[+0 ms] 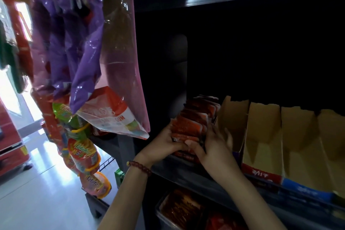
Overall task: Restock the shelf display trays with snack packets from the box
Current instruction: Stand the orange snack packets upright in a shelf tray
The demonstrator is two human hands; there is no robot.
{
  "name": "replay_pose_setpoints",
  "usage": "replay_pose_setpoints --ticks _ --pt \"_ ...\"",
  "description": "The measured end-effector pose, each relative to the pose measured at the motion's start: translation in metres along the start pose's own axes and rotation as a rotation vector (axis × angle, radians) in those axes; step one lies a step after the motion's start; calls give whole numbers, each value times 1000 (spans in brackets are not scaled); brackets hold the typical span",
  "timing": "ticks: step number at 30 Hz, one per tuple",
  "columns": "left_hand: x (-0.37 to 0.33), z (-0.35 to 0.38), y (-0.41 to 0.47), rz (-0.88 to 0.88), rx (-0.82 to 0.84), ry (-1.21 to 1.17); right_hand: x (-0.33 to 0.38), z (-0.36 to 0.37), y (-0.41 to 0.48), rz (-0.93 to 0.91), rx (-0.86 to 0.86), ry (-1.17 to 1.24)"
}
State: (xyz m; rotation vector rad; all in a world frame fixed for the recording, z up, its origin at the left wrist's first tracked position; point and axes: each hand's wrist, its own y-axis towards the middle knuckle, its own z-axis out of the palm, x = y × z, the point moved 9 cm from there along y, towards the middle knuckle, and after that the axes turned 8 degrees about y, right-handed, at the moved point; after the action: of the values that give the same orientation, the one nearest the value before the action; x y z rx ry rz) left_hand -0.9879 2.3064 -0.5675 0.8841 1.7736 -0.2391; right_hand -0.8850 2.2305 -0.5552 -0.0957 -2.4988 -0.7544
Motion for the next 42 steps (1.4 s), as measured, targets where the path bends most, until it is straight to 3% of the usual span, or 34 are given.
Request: replay_pose_setpoints --ticks 4,8,13,22,29,42 --pt "-6 -1 -4 11 -41 34 9 -18 -6 21 48 10" --pt "-7 -10 -15 10 -182 43 12 -42 -37 118 6 -367" --pt "-9 -13 -37 -10 -266 194 19 -37 -59 20 -77 -467" --pt "-14 -11 -60 -32 -414 342 32 -31 -72 -57 95 -373" --pt "-7 -14 -57 -38 -468 413 29 -39 -72 -36 172 -116" --pt "-11 -10 -69 14 -502 572 17 -37 -77 -70 191 -43"
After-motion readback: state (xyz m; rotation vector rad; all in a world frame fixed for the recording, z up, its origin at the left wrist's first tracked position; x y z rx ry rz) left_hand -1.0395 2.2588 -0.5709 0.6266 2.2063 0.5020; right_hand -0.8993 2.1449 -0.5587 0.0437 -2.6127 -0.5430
